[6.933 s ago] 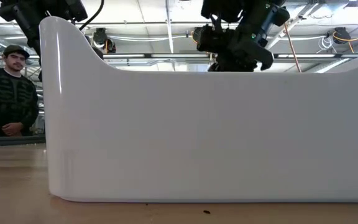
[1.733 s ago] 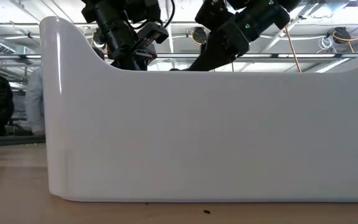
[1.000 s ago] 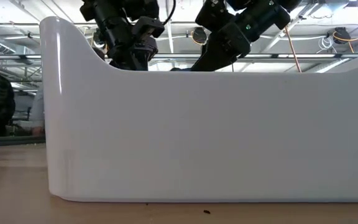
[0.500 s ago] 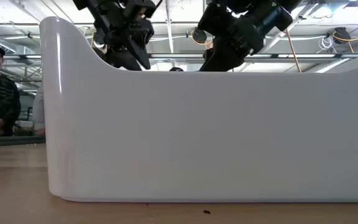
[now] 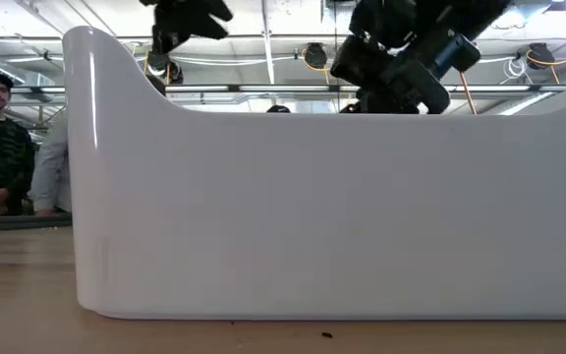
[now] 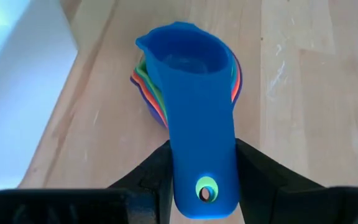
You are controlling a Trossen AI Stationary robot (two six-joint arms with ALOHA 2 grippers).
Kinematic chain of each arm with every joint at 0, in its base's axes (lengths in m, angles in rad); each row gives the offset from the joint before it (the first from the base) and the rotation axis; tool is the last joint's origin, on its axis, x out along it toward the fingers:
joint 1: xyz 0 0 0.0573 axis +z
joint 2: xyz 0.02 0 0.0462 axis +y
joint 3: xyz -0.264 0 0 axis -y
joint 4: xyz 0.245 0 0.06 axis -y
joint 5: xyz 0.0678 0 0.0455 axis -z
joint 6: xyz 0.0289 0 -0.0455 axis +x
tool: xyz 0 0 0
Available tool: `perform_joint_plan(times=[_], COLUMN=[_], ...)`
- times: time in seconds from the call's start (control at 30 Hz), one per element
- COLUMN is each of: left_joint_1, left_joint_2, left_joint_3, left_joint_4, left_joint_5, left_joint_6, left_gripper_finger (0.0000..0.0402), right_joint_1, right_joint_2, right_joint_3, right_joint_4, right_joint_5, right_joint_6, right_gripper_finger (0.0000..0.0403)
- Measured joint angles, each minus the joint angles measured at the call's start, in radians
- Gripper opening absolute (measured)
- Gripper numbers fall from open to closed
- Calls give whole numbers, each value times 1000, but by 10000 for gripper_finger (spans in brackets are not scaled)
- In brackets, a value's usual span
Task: Nest measuring cups in basket
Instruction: Stack the blue measuring cup on the green measuring cup, then stack the yellow measuring cup on the blue measuring cup
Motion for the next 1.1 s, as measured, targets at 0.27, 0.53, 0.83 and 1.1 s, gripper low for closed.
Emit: perform_joint_plan(times=[0.27, 0.53, 0.83, 1.1], left_joint_1=[-54, -59, -197, -505], left_joint_2=[5, -3, -31, -23], left_joint_3=[-8, -8, -8, -104], left_joint_4=[8, -44, -521, -415], left_joint_5=[-51, -40, 111, 41], left_joint_6=[29, 77, -224, -529], left_gripper_finger=[122, 122, 122, 122], right_joint_1=[0, 0, -15, -24], right_joint_2=[0, -22, -351, -612], right_joint_3=[-46, -46, -123, -381], right_joint_4=[90, 71, 12, 261], right_joint_5=[-29, -28, 30, 83], right_joint_6=[-20, -18, 12, 64], right_gripper_finger=[165, 251, 256, 249])
